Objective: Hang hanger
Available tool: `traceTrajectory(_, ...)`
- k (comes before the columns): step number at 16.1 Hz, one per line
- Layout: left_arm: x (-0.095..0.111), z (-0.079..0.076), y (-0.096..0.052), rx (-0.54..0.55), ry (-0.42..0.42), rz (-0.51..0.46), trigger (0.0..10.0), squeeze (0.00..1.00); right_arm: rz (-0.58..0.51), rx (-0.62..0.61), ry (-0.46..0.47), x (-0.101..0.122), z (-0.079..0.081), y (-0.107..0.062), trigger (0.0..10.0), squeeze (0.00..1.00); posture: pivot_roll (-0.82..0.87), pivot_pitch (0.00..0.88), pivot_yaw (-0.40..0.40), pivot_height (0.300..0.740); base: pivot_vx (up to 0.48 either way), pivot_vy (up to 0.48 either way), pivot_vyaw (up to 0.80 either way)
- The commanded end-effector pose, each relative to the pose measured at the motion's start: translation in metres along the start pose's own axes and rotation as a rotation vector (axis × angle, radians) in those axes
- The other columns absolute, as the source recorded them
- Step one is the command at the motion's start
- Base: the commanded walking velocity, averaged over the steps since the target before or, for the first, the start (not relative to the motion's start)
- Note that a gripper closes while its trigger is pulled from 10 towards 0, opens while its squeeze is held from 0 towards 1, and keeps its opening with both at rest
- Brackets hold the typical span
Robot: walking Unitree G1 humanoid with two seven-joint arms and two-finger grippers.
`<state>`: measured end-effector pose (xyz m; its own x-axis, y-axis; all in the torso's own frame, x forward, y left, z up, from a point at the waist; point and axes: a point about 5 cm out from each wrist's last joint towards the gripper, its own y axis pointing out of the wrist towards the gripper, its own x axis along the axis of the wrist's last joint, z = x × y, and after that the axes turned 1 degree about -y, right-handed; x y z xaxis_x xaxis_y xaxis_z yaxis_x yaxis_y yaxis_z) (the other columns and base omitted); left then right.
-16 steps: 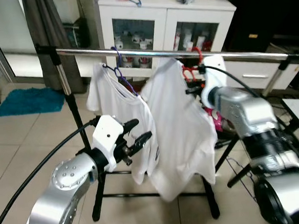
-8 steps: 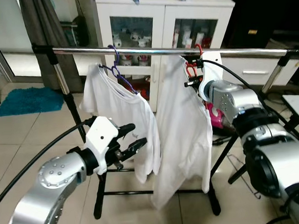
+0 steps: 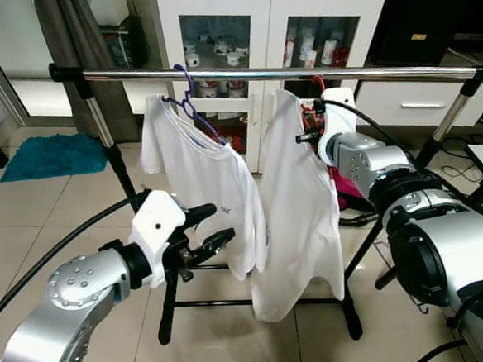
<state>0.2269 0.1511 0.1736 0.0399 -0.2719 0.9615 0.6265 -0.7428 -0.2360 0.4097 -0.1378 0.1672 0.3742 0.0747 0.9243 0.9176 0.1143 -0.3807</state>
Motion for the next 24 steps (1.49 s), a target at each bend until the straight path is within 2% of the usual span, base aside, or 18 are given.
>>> traceTrajectory(1, 0.002, -0.002, -0.004, 0.017, -0.006, -0.005, 10.0, 0.0, -0.112, 0.009, -0.019, 0.024, 0.0, -0.002, 10.0, 0.0, 0.16, 0.084, -0.054, 0.74, 0.0, 0.0, 0.0)
traceTrajectory(3, 0.0, -0.004, -0.006, 0.038, -0.023, -0.002, 10.0, 0.0, -0.155, 0.022, -0.031, 0.022, 0.0, -0.002, 10.0, 0.0, 0.16, 0.094, -0.062, 0.74, 0.0, 0.0, 0.0)
traceTrajectory(5, -0.001, -0.008, -0.007, 0.049, -0.035, -0.012, 10.0, 0.0, -0.253, 0.032, -0.008, 0.019, 0.002, -0.004, 10.0, 0.0, 0.15, 0.117, -0.065, 0.74, 0.0, 0.0, 0.0)
traceTrajectory(8, 0.004, -0.009, -0.004, 0.041, -0.034, -0.034, 10.0, 0.0, -0.332, 0.038, 0.031, 0.027, 0.005, -0.006, 10.0, 0.0, 0.13, 0.153, -0.055, 0.74, 0.0, 0.0, 0.0)
traceTrajectory(11, 0.016, -0.003, -0.003, -0.002, 0.008, -0.039, 10.0, 0.0, -0.305, 0.003, 0.012, 0.051, 0.011, -0.006, 10.0, 0.0, 0.14, 0.201, -0.041, 0.74, 0.0, 0.0, 0.0)
traceTrajectory(15, 0.026, 0.005, -0.007, 0.003, 0.047, -0.043, 10.0, 0.0, -0.274, -0.019, 0.038, 0.063, 0.014, -0.007, 10.0, 0.0, 0.16, 0.217, -0.047, 0.74, 0.0, 0.0, 0.0)
traceTrajectory(18, 0.027, 0.004, -0.012, -0.011, 0.058, -0.022, 10.0, 0.0, -0.165, 0.005, -0.021, 0.06, 0.02, -0.005, 10.0, 0.0, 0.16, 0.204, -0.059, 0.74, 0.0, 0.0, 0.0)
traceTrajectory(21, 0.028, 0.002, -0.011, -0.014, 0.059, -0.037, 10.0, 0.0, -0.124, 0.039, -0.036, 0.054, 0.02, -0.005, 10.0, 0.0, 0.16, 0.177, -0.067, 0.74, 0.0, 0.0, 0.0)
traceTrajectory(22, 0.029, 0.001, -0.009, -0.014, 0.059, -0.057, 10.0, 0.0, -0.126, 0.04, -0.028, 0.052, 0.018, -0.005, 10.0, 0.23, 0.15, 0.161, -0.068, 0.74, 0.0, 0.0, 0.0)
traceTrajectory(23, 0.031, 0.001, -0.008, -0.011, 0.059, -0.076, 10.0, 0.0, -0.131, 0.041, -0.019, 0.053, 0.015, -0.005, 10.0, 0.71, 0.14, 0.147, -0.068, 0.74, 0.0, 0.0, 0.0)
traceTrajectory(24, 0.033, 0.003, -0.006, 0.007, 0.057, -0.106, 10.0, 0.0, -0.155, 0.051, -0.018, 0.055, 0.013, -0.006, 10.0, 1.0, 0.14, 0.133, -0.065, 0.74, 0.0, 0.0, 0.0)
